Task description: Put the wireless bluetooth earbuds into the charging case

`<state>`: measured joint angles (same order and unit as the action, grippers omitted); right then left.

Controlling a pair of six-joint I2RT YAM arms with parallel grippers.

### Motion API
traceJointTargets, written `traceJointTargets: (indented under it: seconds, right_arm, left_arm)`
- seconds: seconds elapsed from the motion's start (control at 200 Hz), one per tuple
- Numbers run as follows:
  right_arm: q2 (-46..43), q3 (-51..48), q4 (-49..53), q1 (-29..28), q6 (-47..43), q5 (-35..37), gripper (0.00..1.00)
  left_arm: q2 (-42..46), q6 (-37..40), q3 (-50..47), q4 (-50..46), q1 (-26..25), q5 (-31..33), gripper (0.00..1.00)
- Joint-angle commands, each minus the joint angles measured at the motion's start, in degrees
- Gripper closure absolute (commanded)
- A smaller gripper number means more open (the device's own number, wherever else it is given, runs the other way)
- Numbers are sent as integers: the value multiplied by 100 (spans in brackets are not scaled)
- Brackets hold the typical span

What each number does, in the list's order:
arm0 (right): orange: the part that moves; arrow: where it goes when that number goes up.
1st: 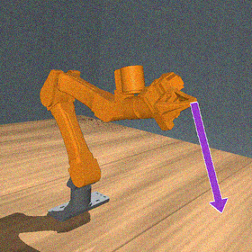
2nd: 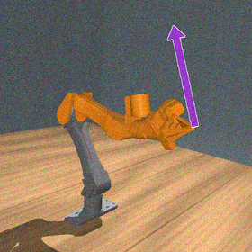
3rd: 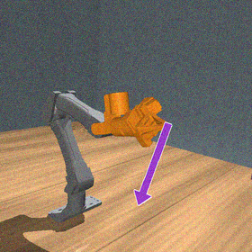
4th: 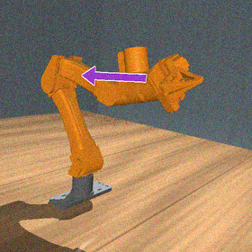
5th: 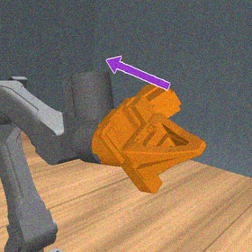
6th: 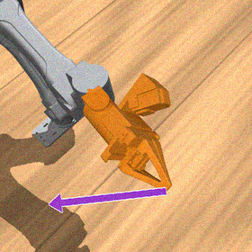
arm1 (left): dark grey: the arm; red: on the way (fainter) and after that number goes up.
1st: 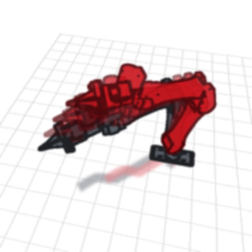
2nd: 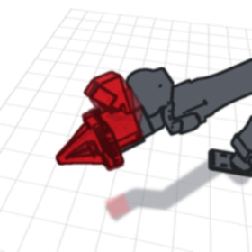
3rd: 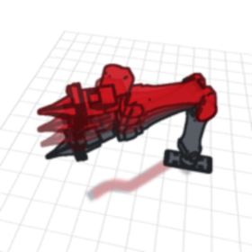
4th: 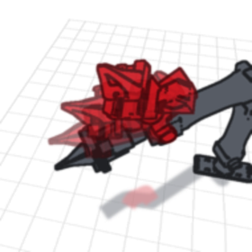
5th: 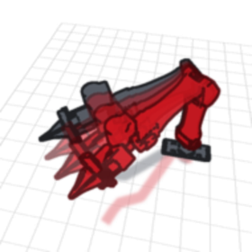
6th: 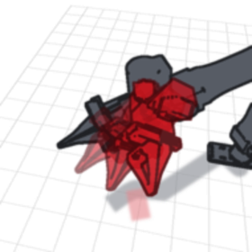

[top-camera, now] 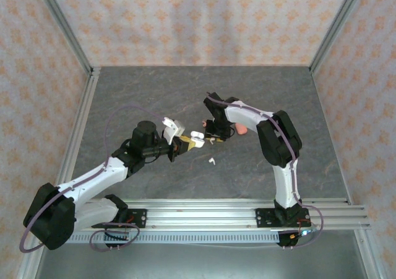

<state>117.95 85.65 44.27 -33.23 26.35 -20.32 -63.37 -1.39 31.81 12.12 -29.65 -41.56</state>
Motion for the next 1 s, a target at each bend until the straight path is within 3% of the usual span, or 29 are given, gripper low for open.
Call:
traceJointTargets:
  seconds: [0.0,0.385,0.716,0.996]
  right_arm:
    - [155,168,239,-31,-37,74,61]
    - [312,380,372,-73,-160,45,62]
    - [274,381,356,-96,-167,61,77]
    - [-134,99,62,-101,1,169,78]
  left_arm:
    - [20,123,220,-87,-56,-107,100]
    - [-32,117,290,-217,-52,-172,100]
    - [0,137,277,-283,-66,-144,100]
    - [63,128,180,-192,-61,34,100]
